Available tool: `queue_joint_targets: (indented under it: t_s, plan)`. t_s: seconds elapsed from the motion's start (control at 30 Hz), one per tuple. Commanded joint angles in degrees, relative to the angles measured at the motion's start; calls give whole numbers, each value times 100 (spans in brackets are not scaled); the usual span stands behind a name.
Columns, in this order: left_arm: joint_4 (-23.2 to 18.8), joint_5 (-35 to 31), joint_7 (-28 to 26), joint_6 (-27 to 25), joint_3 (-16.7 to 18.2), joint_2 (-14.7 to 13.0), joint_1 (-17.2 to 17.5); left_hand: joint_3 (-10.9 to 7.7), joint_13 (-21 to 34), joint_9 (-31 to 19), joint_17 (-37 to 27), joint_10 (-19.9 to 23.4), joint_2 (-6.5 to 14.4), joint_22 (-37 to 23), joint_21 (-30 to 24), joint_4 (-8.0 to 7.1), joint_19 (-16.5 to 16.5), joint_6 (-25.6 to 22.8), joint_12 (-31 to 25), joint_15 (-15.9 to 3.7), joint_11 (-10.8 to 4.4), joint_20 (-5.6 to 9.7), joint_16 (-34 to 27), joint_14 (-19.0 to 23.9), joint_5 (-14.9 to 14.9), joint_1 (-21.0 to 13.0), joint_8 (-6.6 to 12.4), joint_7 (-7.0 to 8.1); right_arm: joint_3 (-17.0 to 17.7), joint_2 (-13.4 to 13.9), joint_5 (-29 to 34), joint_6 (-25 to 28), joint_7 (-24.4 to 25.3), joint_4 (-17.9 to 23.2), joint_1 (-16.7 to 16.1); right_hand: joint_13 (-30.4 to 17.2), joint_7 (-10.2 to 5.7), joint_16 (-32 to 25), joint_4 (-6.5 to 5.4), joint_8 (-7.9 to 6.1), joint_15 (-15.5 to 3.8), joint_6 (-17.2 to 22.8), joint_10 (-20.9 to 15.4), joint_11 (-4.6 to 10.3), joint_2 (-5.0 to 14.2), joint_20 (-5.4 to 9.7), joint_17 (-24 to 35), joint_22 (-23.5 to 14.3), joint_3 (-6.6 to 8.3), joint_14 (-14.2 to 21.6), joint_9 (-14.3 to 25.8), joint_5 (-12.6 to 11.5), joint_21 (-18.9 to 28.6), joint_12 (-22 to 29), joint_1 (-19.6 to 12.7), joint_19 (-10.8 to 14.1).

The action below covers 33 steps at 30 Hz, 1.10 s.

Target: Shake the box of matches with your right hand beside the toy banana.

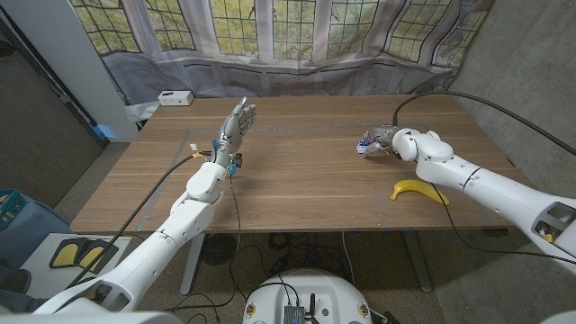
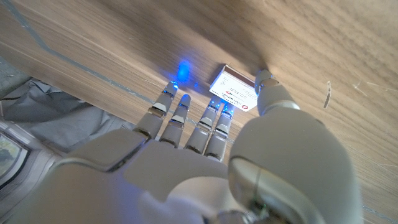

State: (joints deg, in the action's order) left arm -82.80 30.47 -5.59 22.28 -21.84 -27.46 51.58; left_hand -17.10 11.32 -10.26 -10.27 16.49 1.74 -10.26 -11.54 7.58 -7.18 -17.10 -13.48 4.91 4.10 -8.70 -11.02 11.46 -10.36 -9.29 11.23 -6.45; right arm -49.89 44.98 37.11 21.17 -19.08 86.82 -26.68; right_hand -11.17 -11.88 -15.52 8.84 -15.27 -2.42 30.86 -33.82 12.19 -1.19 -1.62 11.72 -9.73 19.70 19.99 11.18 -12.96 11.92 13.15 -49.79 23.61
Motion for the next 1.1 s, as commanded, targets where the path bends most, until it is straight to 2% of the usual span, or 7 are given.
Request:
queue_joint_targets:
  t_s: [0.03,0.33,0.63,0.8,1.1]
  plan:
    - [-58,-14,-35,-32,4,-24,31,-56,20,-18,-13,33,-6,-12,25,-8,32,-36,28,19,-8,-16,14,-10,4,-53,-9,11,-106,-67,-23,-83,69,-197,-4,3,-34,-64,17,-70,-86,263,-285,14,-1,1,-6,-33,44,253,-2,-39,58,77,-104,148]
    - [-78,2,-107,18,36,3,114,-57,21,-19,-14,35,-5,-13,28,-9,48,-40,33,17,0,-12,16,-18,4,-52,-10,18,-285,-166,182,-218,332,-480,29,2,-49,-106,36,-183,-215,829,-837,33,57,5,-24,-37,159,731,-2,-77,95,152,-286,414]
    - [-117,1,-149,56,57,12,173,-58,21,-19,-14,46,-5,-13,29,-10,58,-46,35,20,-23,-16,16,-20,4,-50,-10,15,-316,-176,277,-337,694,-604,-59,-4,-57,-175,21,-268,-305,1264,-1290,36,74,41,-10,-43,170,1126,0,-70,115,207,-377,610]
    - [-131,12,-148,70,61,17,195,-58,22,-19,-14,56,-5,-13,29,-10,61,-50,34,22,-24,-17,16,-21,4,-50,-10,16,-296,-135,314,-405,861,-577,-123,-6,-53,-242,13,-342,-408,1616,-1670,36,103,89,8,-46,168,1426,1,-63,151,265,-443,807]
    - [-148,0,-147,66,49,22,202,-59,23,-19,-15,53,-5,-13,34,-11,84,-55,41,19,-28,-37,17,-26,5,-49,-11,16,-68,-38,164,-448,1207,-387,-326,-9,-66,-379,17,-461,-508,2178,-2222,36,216,150,80,-51,119,1761,7,-25,145,339,-639,944]
